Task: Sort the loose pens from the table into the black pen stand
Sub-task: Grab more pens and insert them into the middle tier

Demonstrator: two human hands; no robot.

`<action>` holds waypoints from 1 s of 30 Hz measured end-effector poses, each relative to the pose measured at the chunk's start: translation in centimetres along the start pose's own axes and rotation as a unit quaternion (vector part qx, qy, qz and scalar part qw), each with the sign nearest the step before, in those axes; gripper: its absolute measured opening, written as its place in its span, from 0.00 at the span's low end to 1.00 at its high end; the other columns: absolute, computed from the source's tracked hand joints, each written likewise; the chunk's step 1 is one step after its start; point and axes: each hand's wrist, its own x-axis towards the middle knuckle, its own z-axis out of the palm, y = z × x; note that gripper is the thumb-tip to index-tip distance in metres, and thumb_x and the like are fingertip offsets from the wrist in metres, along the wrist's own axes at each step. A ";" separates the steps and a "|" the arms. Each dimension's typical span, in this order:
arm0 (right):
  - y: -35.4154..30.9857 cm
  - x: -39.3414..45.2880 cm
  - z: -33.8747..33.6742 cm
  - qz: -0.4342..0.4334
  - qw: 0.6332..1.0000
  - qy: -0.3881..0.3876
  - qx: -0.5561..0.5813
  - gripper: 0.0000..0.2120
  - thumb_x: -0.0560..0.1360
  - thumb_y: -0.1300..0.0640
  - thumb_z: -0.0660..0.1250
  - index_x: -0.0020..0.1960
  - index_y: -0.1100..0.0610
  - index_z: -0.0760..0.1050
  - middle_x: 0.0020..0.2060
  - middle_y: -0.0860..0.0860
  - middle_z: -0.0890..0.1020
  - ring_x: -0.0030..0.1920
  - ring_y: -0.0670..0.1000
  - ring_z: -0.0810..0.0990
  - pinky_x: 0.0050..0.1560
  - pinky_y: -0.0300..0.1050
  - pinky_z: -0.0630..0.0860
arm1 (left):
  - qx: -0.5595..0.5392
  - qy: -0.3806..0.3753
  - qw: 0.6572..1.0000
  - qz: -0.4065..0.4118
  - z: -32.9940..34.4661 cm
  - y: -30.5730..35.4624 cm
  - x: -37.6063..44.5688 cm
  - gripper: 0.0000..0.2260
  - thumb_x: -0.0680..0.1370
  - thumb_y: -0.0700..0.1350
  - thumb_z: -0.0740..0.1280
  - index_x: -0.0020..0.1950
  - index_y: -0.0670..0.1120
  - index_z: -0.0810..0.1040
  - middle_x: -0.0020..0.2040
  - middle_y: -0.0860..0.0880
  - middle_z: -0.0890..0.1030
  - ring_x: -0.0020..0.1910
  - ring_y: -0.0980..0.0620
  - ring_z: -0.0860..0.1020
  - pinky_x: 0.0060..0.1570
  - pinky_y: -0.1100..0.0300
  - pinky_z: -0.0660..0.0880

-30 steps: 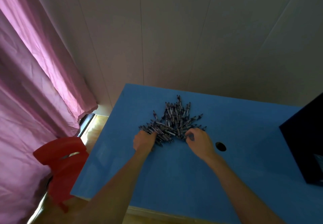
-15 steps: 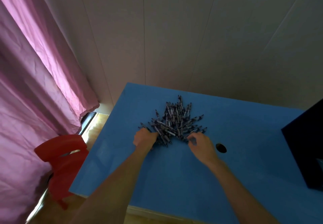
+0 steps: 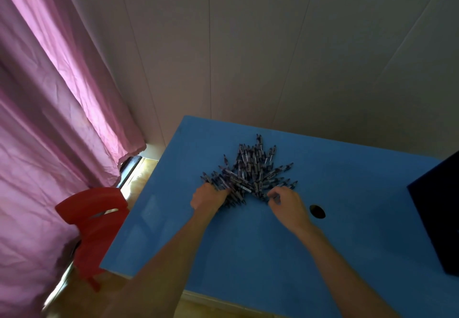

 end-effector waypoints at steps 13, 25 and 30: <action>0.9 -0.8 -0.4 0.008 1.000 0.012 0.008 0.06 0.79 0.57 0.66 0.55 0.53 0.80 0.54 0.49 0.81 0.50 0.47 0.79 0.52 0.43 0.78 | 0.041 0.002 0.999 -0.002 0.0 0.9 0.1 0.29 0.68 0.75 0.65 0.42 0.48 0.78 0.39 0.50 0.81 0.36 0.49 0.82 0.42 0.54 0.82; 1.2 -2.0 -0.3 0.025 0.999 0.015 0.018 0.06 0.79 0.58 0.66 0.54 0.53 0.80 0.54 0.47 0.80 0.49 0.44 0.79 0.50 0.39 0.76 | 0.036 -0.026 0.998 -0.037 0.3 2.2 -1.0 0.45 0.62 0.77 0.67 0.62 0.41 0.75 0.52 0.48 0.79 0.47 0.48 0.81 0.40 0.57 0.76; 1.3 -2.0 -0.8 0.022 0.999 0.021 0.016 0.05 0.79 0.58 0.66 0.54 0.53 0.80 0.53 0.47 0.79 0.49 0.45 0.78 0.49 0.38 0.75 | 0.110 -0.012 0.994 -0.003 0.2 2.6 -1.8 0.48 0.72 0.75 0.62 0.74 0.37 0.62 0.67 0.44 0.72 0.61 0.44 0.77 0.50 0.54 0.74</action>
